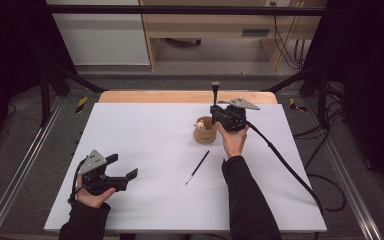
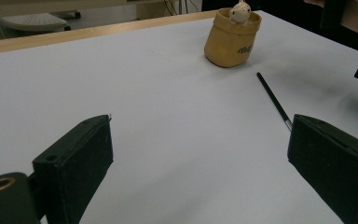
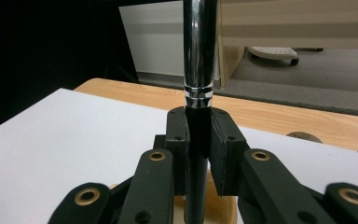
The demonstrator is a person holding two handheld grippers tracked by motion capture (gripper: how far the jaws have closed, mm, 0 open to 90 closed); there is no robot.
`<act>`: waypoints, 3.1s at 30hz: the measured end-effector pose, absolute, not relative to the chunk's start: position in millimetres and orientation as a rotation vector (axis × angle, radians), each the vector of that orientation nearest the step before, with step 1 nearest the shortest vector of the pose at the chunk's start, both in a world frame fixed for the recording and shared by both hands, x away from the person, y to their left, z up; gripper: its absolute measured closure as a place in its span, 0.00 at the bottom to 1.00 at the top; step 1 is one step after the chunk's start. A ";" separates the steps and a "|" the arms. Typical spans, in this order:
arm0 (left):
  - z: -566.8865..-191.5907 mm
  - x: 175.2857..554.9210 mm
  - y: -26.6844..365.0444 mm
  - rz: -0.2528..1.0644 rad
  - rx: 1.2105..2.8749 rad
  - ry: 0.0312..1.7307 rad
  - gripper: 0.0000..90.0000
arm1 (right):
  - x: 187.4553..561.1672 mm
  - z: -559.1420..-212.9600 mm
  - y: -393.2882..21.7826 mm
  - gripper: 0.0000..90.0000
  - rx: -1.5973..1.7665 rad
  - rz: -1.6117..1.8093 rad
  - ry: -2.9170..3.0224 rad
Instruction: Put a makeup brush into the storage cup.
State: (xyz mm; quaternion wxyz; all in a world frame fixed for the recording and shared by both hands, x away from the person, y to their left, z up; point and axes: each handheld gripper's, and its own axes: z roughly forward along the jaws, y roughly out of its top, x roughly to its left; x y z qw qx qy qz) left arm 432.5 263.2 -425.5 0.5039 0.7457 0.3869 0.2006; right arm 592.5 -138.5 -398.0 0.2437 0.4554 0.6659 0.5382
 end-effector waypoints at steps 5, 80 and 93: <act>-425.3 432.3 263.8 0.489 1.801 0.932 0.07 | 595.6 -407.0 -134.4 0.88 1.251 1.449 1.842; -423.5 430.6 263.9 0.491 1.786 0.937 0.07 | 512.1 -390.0 -175.7 0.43 1.085 1.437 1.967; -423.9 430.7 263.6 0.491 1.787 0.940 0.07 | 484.9 -390.9 -190.8 0.22 1.082 1.455 1.979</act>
